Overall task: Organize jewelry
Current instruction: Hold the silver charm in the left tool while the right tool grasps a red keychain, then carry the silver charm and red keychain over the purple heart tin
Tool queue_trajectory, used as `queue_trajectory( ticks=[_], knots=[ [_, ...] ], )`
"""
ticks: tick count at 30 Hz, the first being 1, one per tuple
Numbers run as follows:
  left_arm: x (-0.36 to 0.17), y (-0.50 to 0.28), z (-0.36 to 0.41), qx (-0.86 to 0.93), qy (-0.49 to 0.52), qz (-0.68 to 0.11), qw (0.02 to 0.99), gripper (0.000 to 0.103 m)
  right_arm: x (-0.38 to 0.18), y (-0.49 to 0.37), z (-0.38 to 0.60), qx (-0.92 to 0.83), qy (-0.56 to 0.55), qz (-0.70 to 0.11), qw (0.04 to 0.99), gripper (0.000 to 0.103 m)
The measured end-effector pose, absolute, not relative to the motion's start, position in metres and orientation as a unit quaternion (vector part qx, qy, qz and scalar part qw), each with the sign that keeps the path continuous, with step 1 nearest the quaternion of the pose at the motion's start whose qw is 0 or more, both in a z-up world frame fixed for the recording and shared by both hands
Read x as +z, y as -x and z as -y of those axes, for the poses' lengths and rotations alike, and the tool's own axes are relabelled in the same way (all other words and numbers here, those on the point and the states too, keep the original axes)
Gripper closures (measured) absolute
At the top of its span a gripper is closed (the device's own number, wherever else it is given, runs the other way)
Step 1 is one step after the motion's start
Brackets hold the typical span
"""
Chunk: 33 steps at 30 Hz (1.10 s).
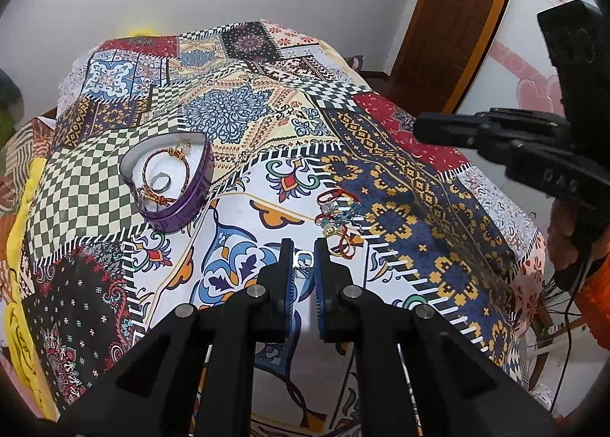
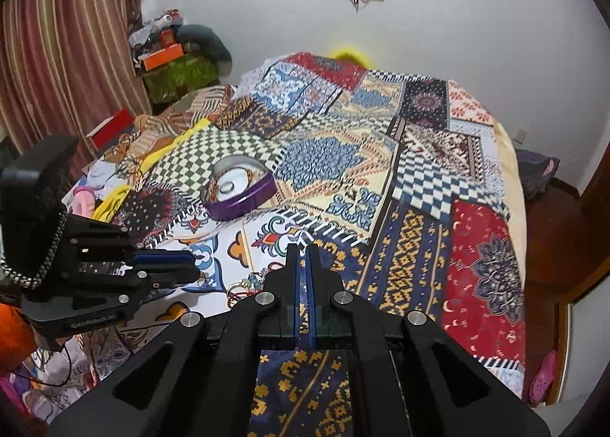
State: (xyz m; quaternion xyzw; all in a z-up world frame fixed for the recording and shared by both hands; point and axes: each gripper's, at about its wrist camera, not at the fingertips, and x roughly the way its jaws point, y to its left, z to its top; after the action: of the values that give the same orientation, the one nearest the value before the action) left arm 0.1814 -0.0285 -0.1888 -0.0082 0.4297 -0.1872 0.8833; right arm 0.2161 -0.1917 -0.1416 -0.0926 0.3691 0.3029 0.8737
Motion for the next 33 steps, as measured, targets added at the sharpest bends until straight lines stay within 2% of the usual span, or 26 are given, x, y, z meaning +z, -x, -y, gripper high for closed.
queue_trajectory(
  ticks=[5, 7, 9, 11, 12, 22, 23, 24, 26, 33],
  knots=[
    [-0.186, -0.179, 0.028, -0.184, 0.008, -0.426, 0.886, 0.095, -0.148, -0.213, 0.182, 0.317, 0.103, -0.376, 0.864, 0.100],
    [-0.186, -0.178, 0.028, -0.185, 0.010, -0.425, 0.886, 0.095, -0.161, -0.214, 0.174, 0.311, 0.118, -0.390, 0.859, 0.096],
    [-0.186, -0.177, 0.027, -0.184, 0.011, -0.426, 0.886, 0.095, -0.170, -0.215, 0.170, 0.316, 0.118, -0.404, 0.850, 0.082],
    [-0.188, -0.176, 0.025, -0.184, 0.013, -0.428, 0.885, 0.095, -0.177, -0.217, 0.167, 0.319, 0.117, -0.410, 0.847, 0.074],
    [-0.189, -0.175, 0.024, -0.184, 0.014, -0.429, 0.884, 0.095, -0.181, -0.219, 0.164, 0.318, 0.121, -0.413, 0.845, 0.073],
    [-0.199, -0.180, 0.017, -0.178, 0.021, -0.439, 0.880, 0.095, -0.209, -0.239, 0.158, 0.321, 0.113, -0.453, 0.824, 0.073],
    [-0.200, -0.182, 0.016, -0.177, 0.022, -0.441, 0.880, 0.095, -0.209, -0.238, 0.157, 0.322, 0.115, -0.452, 0.824, 0.074],
    [-0.201, -0.182, 0.016, -0.177, 0.023, -0.442, 0.879, 0.095, -0.209, -0.237, 0.156, 0.325, 0.120, -0.449, 0.824, 0.084],
    [-0.203, -0.183, 0.016, -0.176, 0.024, -0.444, 0.878, 0.095, -0.210, -0.234, 0.153, 0.335, 0.126, -0.451, 0.818, 0.095],
    [-0.204, -0.184, 0.017, -0.176, 0.026, -0.444, 0.878, 0.095, -0.200, -0.231, 0.156, 0.344, 0.105, -0.435, 0.825, 0.095]
  ],
)
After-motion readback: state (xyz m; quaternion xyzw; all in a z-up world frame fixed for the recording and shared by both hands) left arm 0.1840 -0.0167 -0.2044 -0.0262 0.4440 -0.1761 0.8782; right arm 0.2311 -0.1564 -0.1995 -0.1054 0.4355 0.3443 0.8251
